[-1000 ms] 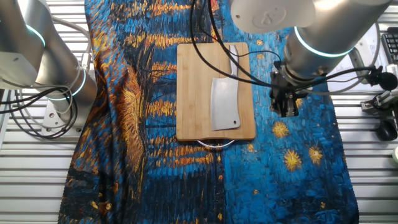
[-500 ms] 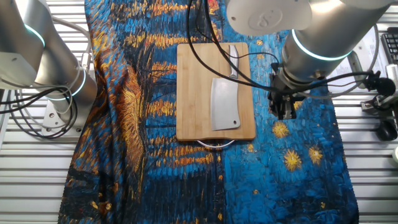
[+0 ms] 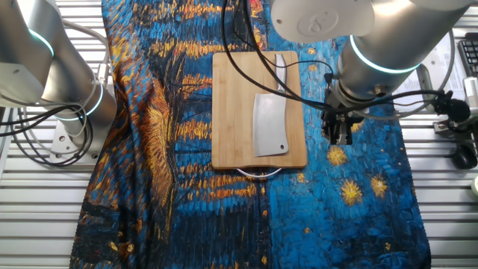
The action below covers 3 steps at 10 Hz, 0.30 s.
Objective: Put the knife on the cutting board
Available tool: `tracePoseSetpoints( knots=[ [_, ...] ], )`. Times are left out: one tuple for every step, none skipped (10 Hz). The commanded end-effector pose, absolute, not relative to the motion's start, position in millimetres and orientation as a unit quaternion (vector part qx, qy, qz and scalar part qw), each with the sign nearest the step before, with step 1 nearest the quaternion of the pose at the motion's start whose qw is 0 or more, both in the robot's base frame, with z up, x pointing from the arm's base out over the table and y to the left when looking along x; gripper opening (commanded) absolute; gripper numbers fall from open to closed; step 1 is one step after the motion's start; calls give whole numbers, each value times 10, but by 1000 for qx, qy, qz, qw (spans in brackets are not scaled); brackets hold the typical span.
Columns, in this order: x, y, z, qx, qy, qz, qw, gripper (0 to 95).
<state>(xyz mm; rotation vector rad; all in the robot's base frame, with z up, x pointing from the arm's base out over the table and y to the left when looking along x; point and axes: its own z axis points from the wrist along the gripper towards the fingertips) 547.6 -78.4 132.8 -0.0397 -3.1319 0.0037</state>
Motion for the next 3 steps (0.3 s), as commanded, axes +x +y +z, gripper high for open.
tracePoseSetpoints(
  knots=[
    [5472,-780,1329,-17,-1000,-1,5,0],
    [5472,-780,1329,-16,-1000,0,5,0],
    [5473,-780,1327,-14,-1000,-1,5,0]
  ],
)
